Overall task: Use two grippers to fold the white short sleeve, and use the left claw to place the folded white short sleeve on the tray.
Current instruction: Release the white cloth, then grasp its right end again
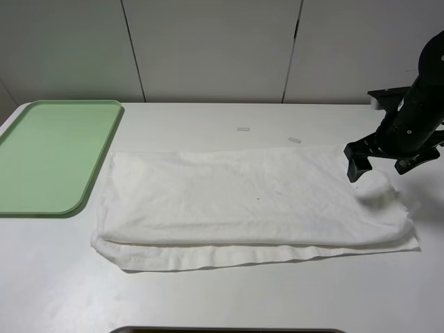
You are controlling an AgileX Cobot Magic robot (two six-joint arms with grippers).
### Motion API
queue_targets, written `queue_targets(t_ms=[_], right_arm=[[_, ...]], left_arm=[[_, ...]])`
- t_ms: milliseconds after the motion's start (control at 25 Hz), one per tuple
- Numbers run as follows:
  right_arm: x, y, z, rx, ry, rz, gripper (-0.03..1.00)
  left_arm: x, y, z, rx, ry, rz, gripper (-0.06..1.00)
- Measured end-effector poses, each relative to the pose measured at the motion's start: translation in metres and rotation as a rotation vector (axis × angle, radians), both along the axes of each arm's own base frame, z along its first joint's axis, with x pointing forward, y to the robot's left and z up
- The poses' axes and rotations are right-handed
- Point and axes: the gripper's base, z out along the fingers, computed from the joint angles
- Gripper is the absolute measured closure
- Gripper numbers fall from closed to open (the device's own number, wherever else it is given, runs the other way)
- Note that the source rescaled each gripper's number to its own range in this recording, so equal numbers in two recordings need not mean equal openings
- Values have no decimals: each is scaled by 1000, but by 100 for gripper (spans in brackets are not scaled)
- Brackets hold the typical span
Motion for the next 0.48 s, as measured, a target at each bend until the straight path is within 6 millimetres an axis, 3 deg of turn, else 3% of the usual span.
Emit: queue_targets(t_ms=[280,480], right_arm=[[1,-2,-2,6,-23,-7,-3],[2,-24,-1,-32,-35,-36,-3]], left_arm=[[0,0,0,0,0,0,2],[0,0,0,0,0,0,2]])
